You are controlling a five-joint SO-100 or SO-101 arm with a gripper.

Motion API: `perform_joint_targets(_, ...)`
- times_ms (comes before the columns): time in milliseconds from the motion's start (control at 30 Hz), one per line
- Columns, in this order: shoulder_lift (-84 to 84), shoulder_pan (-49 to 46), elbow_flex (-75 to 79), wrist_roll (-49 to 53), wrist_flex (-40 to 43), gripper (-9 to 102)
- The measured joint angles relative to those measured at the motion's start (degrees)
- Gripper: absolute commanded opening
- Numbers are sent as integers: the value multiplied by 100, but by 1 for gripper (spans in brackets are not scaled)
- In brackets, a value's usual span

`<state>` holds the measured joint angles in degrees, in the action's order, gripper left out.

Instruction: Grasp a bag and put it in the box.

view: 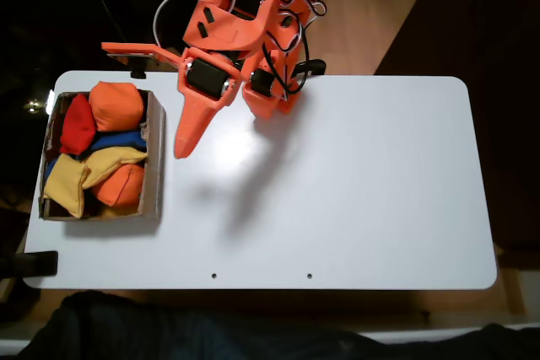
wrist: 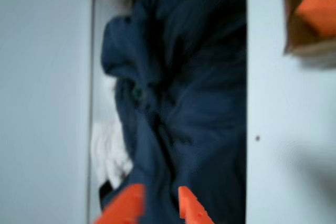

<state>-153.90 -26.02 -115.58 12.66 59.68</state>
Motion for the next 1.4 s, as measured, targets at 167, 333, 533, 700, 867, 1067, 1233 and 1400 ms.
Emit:
perform_joint_targets(167, -272, 369, -308, -264, 0, 0)
perform_joint_targets(333, -501, 721, -562, -527, 0, 0)
perform_joint_targets(533, -686, 1204, -861, -817, 158, 0)
perform_joint_targets(700, -835, 1573, -1248, -870, 220, 0)
perform_joint_targets(867, -1063, 1898, -1723, -809, 220, 0)
perform_joint_targets(1067, -1406, 2312, -2426, -650, 237, 0)
perform_joint_targets(1233, -1591, 2584, -2953, -589, 264, 0)
perform_joint_targets(1400, -1749, 2795, -3305, -510, 264, 0)
